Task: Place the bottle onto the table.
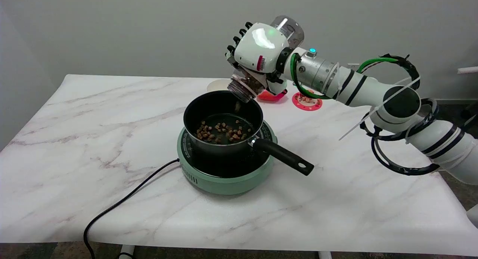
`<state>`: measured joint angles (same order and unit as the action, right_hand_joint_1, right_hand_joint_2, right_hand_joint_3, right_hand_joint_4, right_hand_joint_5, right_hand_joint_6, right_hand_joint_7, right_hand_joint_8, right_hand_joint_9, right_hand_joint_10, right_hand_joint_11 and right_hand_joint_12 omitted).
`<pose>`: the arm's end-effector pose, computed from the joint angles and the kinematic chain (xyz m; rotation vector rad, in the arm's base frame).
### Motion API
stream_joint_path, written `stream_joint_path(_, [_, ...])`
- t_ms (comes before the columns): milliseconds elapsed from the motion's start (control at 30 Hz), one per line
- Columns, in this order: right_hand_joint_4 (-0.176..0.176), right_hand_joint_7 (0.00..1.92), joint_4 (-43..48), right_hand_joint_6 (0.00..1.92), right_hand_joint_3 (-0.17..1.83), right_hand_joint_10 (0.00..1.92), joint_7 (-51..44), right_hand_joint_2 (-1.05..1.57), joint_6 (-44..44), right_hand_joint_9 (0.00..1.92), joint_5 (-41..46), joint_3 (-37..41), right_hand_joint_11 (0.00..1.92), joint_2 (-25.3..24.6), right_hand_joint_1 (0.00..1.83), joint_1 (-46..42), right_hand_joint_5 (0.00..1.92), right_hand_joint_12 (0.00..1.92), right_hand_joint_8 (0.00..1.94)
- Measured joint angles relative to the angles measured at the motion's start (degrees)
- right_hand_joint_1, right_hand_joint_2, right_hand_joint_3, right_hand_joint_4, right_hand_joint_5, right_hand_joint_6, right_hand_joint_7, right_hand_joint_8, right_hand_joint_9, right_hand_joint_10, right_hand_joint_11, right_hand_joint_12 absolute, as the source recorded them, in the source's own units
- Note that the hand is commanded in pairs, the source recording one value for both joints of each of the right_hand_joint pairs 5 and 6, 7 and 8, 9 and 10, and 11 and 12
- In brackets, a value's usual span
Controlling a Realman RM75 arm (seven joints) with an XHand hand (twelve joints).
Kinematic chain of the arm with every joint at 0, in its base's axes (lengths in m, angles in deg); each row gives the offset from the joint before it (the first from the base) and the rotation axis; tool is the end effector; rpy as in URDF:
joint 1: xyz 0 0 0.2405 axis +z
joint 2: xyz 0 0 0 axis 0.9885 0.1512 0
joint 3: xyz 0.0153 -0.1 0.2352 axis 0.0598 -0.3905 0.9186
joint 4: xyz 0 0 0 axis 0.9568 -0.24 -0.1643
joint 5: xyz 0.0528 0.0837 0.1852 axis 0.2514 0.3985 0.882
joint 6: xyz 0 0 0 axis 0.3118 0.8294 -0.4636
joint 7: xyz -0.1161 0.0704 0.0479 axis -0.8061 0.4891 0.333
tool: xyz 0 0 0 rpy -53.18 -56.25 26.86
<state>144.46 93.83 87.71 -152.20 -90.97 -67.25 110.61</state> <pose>-0.0917 -0.3928 0.2638 2.0664 0.7042 -0.2476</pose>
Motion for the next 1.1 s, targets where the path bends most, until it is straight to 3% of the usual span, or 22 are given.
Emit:
stream_joint_path(533, [0.000, 1.57, 0.96, 1.65, 1.28, 1.35, 1.37, 0.25, -6.21, 1.35, 19.79, 2.67, 1.14, 0.15, 1.63, -3.52, 1.65, 1.14, 1.57])
stream_joint_path(1100, [0.000, 1.63, -1.66, 1.74, 1.04, 1.42, 3.15, 0.52, -7.02, 1.42, 52.80, 21.42, 1.20, -0.51, 1.63, -18.63, 1.74, 1.20, 1.63])
